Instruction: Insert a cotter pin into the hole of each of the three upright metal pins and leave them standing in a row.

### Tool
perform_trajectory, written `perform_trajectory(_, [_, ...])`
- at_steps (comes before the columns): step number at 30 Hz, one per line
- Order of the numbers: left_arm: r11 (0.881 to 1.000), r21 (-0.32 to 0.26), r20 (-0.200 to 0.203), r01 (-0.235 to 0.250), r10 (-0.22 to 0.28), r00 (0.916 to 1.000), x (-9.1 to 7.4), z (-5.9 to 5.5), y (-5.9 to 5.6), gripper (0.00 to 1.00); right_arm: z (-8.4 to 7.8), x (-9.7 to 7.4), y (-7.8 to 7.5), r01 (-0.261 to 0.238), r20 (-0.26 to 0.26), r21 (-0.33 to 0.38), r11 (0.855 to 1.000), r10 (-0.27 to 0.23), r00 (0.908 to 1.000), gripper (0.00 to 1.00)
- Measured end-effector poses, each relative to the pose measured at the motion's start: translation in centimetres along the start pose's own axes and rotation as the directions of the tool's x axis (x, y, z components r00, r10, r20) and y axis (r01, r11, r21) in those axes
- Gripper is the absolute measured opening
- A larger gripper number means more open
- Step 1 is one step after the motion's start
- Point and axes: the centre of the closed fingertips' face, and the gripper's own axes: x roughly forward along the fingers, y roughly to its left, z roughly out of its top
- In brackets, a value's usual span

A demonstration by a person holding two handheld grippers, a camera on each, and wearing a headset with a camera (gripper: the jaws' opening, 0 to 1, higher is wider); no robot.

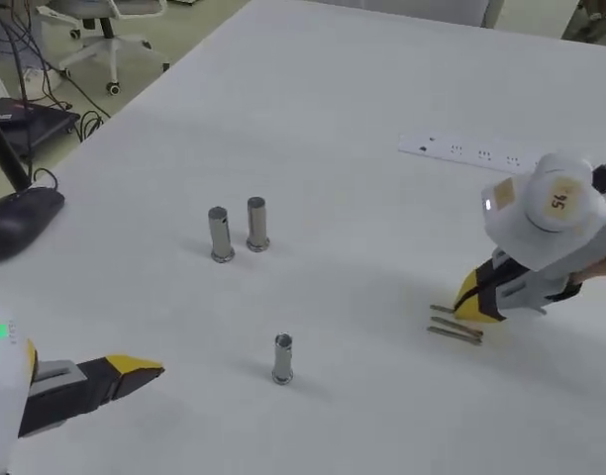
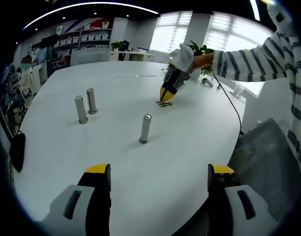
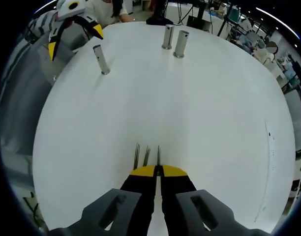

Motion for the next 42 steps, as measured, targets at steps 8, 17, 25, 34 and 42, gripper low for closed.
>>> perform_trajectory(8, [1.0,0.014,-0.008,0.004,-0.004,1.0,-0.3,-0.1,-0.2,0.79,0.1,0.0,-0.2,0.039,0.018,0.038,0.999,-0.04,0.999,0.02])
perform_trajectory(17, [1.0,-0.021,0.031,0.007,-0.007,0.9995,-0.7,0.4,-0.2,0.77,0.2,0.0,-0.3,0.051,0.0,0.053,0.997,-0.052,0.9987,0.02])
perform_trajectory(25, [1.0,-0.015,0.044,0.008,-0.007,0.999,-0.7,0.7,-0.2,0.76,1.1,-0.6,-0.2,0.072,0.016,0.053,0.996,-0.073,0.9972,0.01])
perform_trajectory(34, [1.0,-0.011,0.045,0.006,-0.005,0.999,-1.1,0.6,-0.3,0.75,0.8,-1.5,-0.3,0.118,0.008,0.032,0.993,-0.118,0.993,0.01])
perform_trajectory(42, [1.0,-0.017,0.038,0.009,-0.008,0.9993,-1.5,0.4,-0.7,0.73,0.5,-2.7,0.2,0.162,0.032,0.067,0.984,-0.165,0.9858,0.01])
